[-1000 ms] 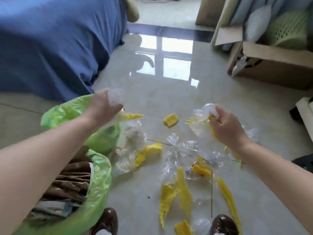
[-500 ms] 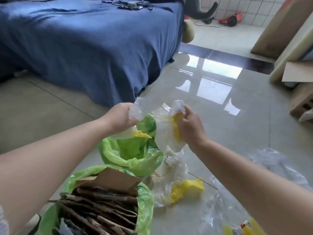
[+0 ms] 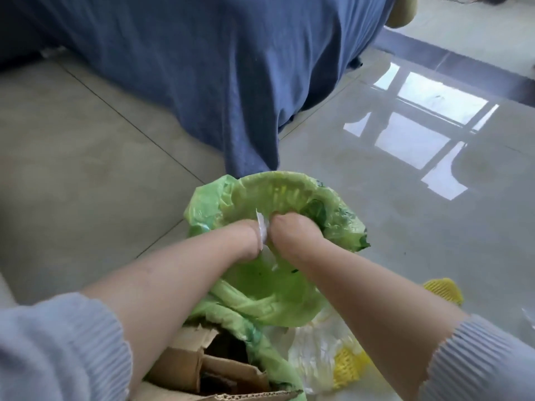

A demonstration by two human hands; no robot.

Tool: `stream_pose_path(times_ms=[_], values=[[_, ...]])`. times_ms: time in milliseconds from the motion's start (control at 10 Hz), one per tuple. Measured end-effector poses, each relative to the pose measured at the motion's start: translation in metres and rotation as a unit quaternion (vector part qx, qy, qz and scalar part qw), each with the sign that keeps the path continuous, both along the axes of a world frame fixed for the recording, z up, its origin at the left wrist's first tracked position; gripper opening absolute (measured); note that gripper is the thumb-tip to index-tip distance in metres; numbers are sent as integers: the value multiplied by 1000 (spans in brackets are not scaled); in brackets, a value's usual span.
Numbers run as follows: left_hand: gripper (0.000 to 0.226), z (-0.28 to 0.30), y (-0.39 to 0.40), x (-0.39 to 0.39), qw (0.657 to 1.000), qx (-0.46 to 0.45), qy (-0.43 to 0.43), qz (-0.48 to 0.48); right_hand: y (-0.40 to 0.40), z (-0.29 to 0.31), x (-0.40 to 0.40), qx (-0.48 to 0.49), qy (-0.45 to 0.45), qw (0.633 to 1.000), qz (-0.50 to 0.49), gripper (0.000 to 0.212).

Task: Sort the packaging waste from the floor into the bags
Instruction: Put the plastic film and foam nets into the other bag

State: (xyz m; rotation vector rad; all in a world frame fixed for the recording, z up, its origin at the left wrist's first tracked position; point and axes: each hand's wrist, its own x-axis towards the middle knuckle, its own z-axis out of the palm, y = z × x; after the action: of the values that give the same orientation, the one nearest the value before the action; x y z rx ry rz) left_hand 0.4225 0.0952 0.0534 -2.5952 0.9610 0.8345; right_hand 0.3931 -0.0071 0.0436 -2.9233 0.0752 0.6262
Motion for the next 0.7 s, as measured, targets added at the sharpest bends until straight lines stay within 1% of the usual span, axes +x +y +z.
stream_pose_path(times_ms=[100,200,300,400,500,600,700], values=[[34,-21,-5,0,989,98,12,-114,0,-18,7,-35,130,991,-5,35],[32,-25,-12,-1,995,74,42,-56,3,-20,10,-38,121,992,-7,36],[48,-3,-12,0,994,33,102,-26,0,3,0,-14,79,997,9,38],[70,42,-6,0,996,43,70,-38,-17,41,-26,37,19,997,68,62],[73,89,1,-9,997,43,-32,-51,-41,75,-62,73,-52,993,77,79],[55,124,-7,-28,985,-17,-151,-79,-68,97,-101,123,-113,985,32,74],[39,154,-32,-60,978,-131,-137,-90,-102,112,-151,178,-153,971,-46,59]])
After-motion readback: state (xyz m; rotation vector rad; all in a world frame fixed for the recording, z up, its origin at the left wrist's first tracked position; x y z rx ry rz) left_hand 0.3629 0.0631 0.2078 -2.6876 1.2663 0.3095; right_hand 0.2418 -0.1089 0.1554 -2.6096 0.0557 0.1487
